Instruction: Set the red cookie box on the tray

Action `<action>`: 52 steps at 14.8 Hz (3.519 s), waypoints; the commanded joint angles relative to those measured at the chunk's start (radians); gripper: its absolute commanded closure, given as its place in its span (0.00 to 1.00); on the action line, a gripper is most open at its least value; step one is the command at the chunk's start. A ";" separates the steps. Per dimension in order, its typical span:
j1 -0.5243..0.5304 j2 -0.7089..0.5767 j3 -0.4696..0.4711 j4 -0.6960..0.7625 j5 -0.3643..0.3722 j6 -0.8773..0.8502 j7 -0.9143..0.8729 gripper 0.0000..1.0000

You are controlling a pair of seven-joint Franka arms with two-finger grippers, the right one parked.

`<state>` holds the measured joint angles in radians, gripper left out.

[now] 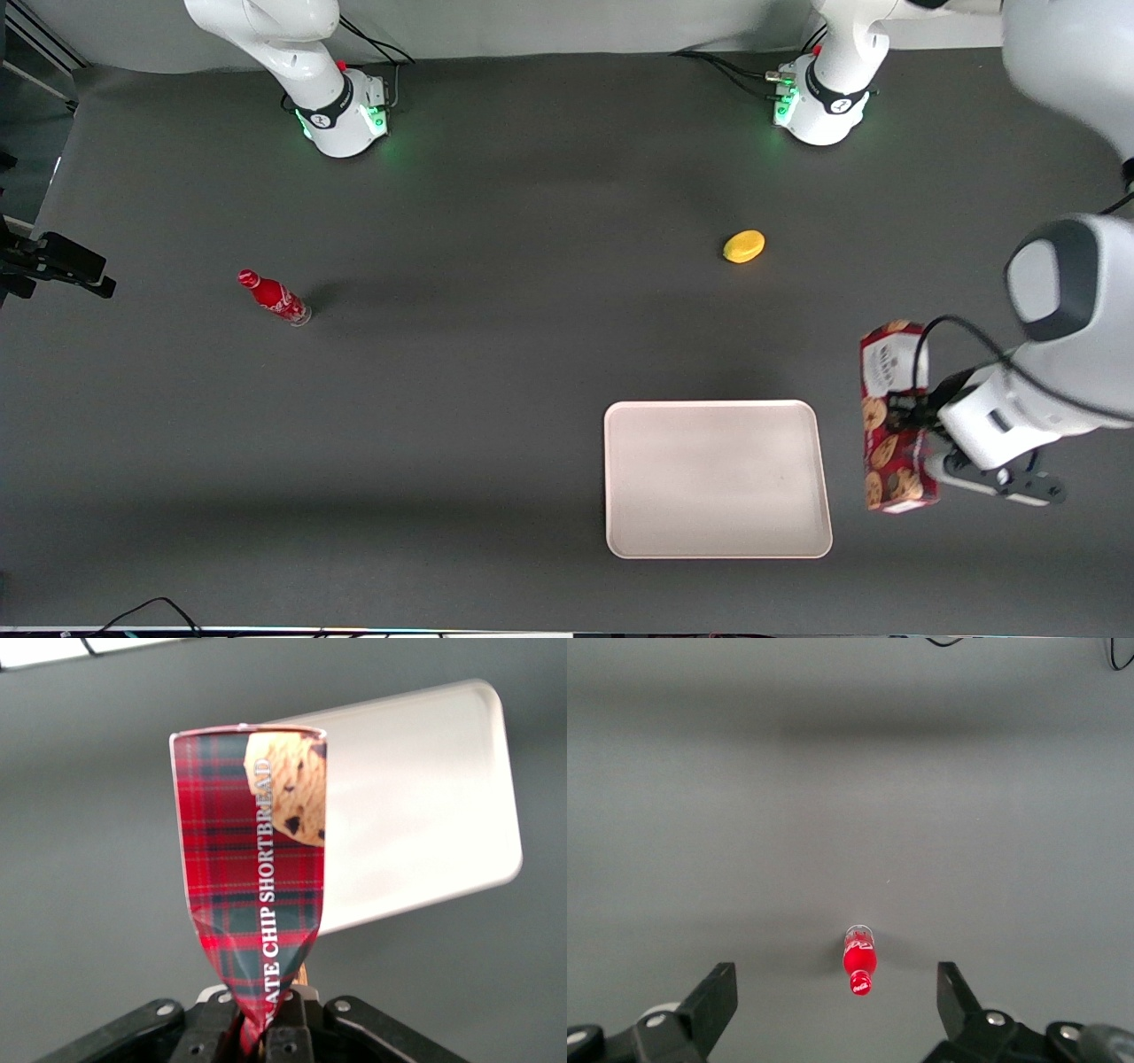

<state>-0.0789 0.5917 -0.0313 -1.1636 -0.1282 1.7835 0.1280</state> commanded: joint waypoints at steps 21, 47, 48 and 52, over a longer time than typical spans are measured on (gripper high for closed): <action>-0.094 0.395 0.045 0.128 0.073 0.307 -0.251 0.82; 0.050 -0.578 0.034 -0.369 0.176 -0.208 -0.021 0.00; 0.051 -0.593 0.034 -0.370 0.176 -0.214 -0.022 0.00; 0.051 -0.613 0.034 -0.370 0.174 -0.254 -0.021 0.00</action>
<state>-0.0329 0.0052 0.0080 -1.4987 0.0337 1.5406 0.0935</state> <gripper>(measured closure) 0.000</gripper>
